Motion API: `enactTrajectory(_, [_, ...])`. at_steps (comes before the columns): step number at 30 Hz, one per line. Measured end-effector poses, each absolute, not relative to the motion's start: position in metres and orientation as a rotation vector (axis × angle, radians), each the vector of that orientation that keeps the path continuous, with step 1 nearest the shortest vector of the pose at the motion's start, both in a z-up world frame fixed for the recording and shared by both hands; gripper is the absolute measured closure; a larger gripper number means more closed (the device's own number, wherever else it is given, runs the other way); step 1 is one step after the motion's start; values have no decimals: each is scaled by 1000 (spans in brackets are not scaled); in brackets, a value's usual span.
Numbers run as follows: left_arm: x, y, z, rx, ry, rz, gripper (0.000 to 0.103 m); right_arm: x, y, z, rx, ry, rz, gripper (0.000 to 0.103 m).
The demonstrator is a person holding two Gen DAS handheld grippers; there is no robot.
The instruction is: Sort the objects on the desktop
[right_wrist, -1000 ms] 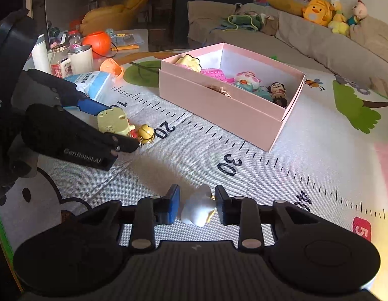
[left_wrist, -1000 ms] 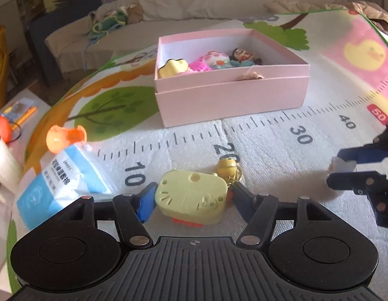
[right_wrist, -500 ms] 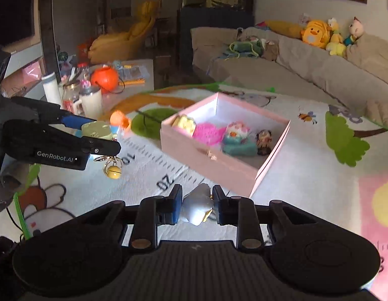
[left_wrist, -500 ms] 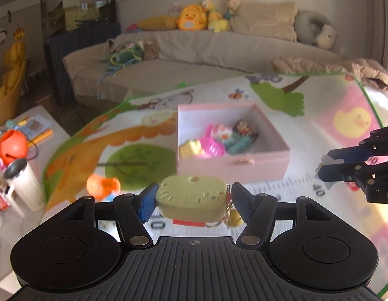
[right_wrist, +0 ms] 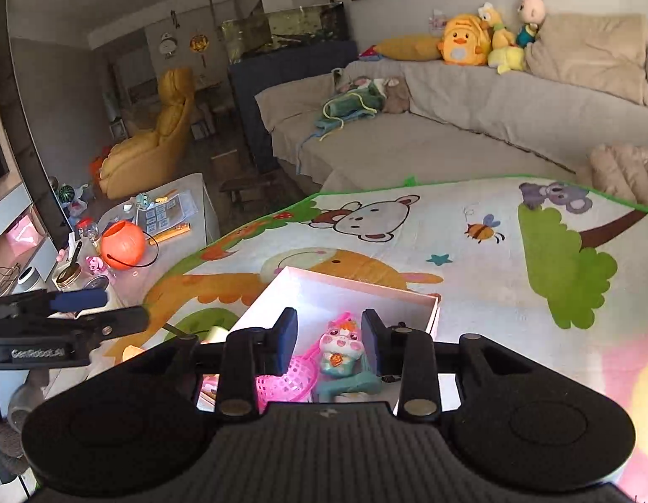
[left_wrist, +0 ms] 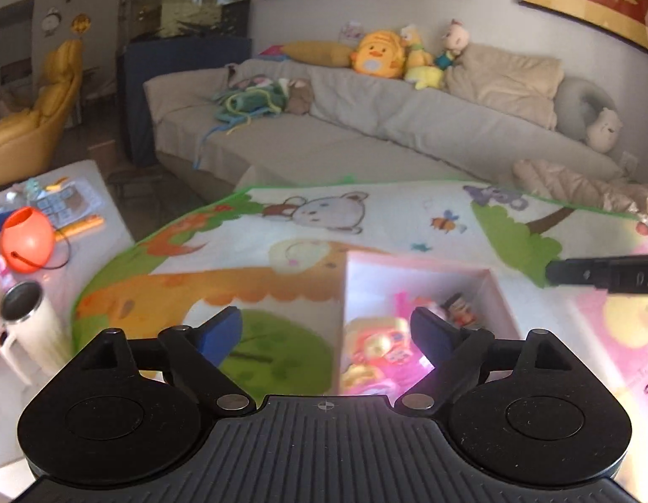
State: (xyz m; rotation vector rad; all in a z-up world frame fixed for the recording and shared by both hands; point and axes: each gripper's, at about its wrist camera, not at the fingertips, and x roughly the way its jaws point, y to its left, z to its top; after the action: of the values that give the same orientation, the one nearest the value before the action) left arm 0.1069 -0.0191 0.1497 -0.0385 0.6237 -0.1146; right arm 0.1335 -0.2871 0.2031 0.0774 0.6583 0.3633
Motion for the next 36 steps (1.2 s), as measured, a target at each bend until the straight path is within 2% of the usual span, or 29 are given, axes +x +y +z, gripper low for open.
enactTrajectory(4, [63,10,109,96,622,-22,7,144,-273,175,37,716,353,67])
enactTrajectory(7, [33,32,82,98,670,25,7,145,-243,163,4,751,405,66])
enactTrajectory(12, [3,69,61,-7,728,101,4,142,-165,158,-82,758,542,41])
enactTrajectory(15, [-6,88,56,-59,762,112,3,142,-108,150,-126,784,641,29])
enactTrajectory(21, [-7,101,48,-102,795,115,3,159,2,105,-196,895,691,16])
enactTrajectory(24, [-9,101,48,-113,792,101,3,165,30,80,-218,899,641,18])
enactTrajectory(25, [-10,101,48,-115,793,96,3,168,34,71,-221,913,640,24])
enactTrajectory(26, [-10,101,49,-117,792,92,3,169,37,66,-232,932,647,46])
enactTrajectory(27, [-11,102,50,-119,790,88,3,168,38,63,-247,946,649,50])
enactTrajectory(36, [-8,87,54,-104,761,23,1,120,-46,125,-247,743,661,51])
